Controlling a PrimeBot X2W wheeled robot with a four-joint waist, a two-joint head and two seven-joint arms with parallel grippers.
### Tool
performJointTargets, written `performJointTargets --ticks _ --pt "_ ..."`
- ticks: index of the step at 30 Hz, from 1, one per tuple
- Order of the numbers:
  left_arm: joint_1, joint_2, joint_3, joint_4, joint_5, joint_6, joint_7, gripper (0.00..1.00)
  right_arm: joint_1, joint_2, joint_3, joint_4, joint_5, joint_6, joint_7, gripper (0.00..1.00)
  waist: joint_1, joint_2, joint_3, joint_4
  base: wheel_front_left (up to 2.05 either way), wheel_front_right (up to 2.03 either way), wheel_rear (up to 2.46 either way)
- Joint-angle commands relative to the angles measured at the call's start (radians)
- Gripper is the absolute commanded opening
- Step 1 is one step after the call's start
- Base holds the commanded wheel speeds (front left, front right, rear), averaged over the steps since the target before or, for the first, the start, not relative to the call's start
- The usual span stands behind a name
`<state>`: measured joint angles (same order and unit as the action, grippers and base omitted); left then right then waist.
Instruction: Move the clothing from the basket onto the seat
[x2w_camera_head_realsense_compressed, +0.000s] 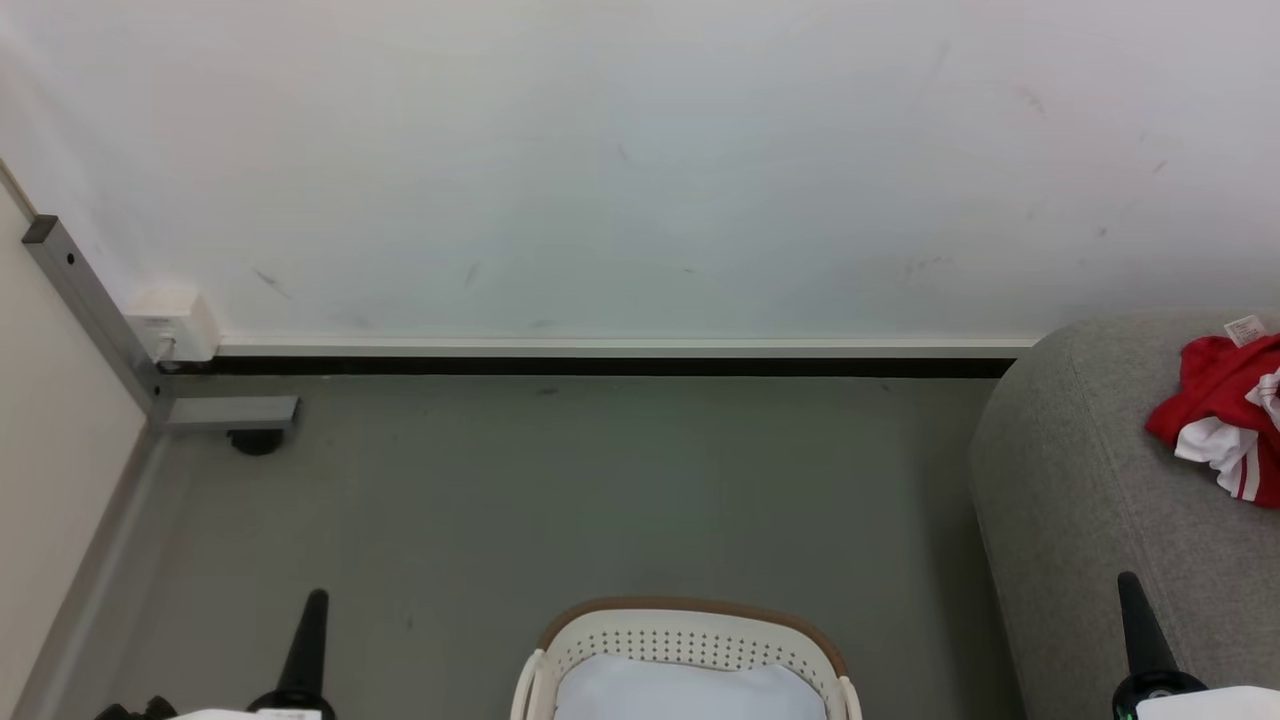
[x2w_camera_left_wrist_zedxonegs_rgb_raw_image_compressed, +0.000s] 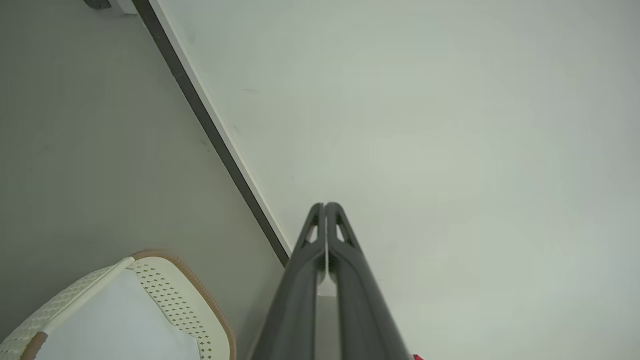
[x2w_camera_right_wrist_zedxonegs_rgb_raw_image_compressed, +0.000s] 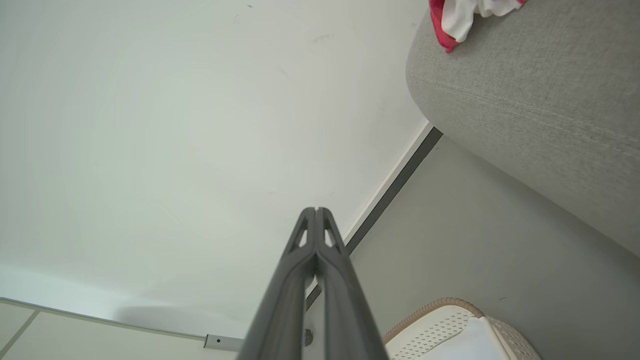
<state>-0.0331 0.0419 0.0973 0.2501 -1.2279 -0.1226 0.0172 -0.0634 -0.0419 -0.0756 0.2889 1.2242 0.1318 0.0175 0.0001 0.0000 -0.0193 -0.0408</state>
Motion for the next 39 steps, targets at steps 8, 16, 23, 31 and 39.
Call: performJointTargets --ticks 8,16,23,31,39 --pt "-0.031 0.01 0.008 -0.007 -0.098 -0.005 0.024 0.0 -0.027 -0.01 -0.012 -0.02 0.093 -0.001 0.022 0.0 -0.0001 0.0 0.004 0.007 0.0 0.0 0.0" --pt "-0.044 0.01 0.011 -0.007 -0.171 -0.007 0.045 0.0 -0.034 -0.011 -0.019 -0.027 0.17 -0.002 0.043 0.0 -0.0001 0.0 0.008 0.015 0.0 0.0 0.0" --pt "-0.055 0.011 0.013 -0.006 -0.233 -0.008 0.061 0.0 -0.039 -0.011 -0.026 -0.032 0.234 -0.002 0.059 0.0 -0.0001 0.0 0.012 0.022 0.0 0.0 0.0" --pt "-0.065 0.011 0.015 -0.006 -0.291 -0.009 0.075 0.0 -0.043 -0.011 -0.031 -0.038 0.294 -0.002 0.074 0.0 -0.0001 0.0 0.015 0.028 0.0 0.0 0.0" --pt "-0.075 0.012 0.017 -0.005 -0.348 -0.01 0.089 0.0 -0.047 -0.012 -0.037 -0.044 0.35 -0.002 0.087 0.0 -0.0001 0.0 0.019 0.035 0.0 0.0 0.0"
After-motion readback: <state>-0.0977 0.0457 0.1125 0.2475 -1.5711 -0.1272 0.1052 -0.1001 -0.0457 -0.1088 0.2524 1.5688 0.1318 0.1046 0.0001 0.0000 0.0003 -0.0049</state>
